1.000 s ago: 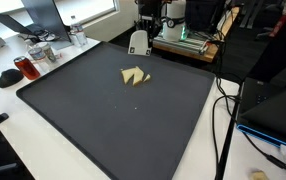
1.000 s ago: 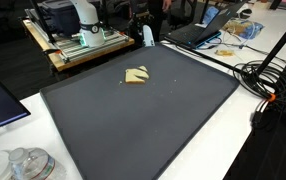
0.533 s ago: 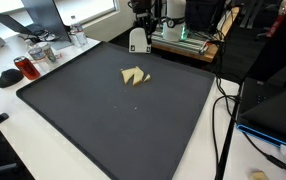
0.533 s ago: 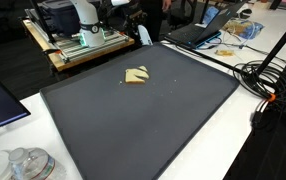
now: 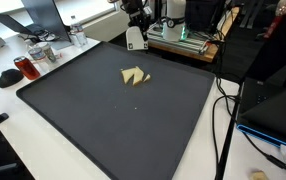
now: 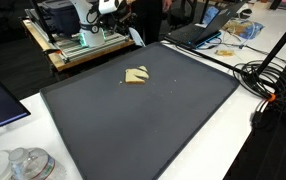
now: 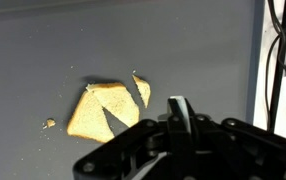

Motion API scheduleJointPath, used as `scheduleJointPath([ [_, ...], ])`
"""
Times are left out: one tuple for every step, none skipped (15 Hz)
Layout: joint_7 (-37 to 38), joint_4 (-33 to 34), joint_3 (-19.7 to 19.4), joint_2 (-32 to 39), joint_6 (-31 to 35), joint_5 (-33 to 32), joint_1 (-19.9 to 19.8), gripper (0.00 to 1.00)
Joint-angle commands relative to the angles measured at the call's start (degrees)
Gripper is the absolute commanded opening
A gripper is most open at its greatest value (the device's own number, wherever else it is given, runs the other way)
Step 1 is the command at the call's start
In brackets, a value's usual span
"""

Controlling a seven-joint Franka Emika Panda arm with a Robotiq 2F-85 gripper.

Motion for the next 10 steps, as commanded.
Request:
scheduleJointPath([
  [-5.4, 2.2, -1.3, 1.4, -2.9, 2.7, -2.1, 0.01],
  [-6.3, 2.6, -1.6, 1.9, -2.6, 2.6, -2.6, 0.01],
  [-6.7, 3.1, -1.8, 2.5, -2.7, 2.2, -3.1, 0.01],
  [-7.9, 3.5, -2.2, 3.2, -2.7, 2.1, -3.6, 0.01],
  [-8.7, 4.0, -2.4, 3.9, -2.7, 1.9, -4.1, 0.01],
  [-9.4, 4.6, -2.6, 4.8, -2.8, 2.1, -4.6, 0.01],
  [-11.1, 5.3, -3.3, 5.6, -3.3, 3.2, -5.0, 0.01],
  [-12.0, 6.0, -3.6, 6.6, -3.5, 3.5, -5.5, 0.01],
  [-13.1, 6.8, -3.9, 7.5, -3.7, 4.1, -6.0, 0.01],
  [-13.9, 7.5, -4.1, 8.5, -3.9, 4.6, -6.6, 0.01],
])
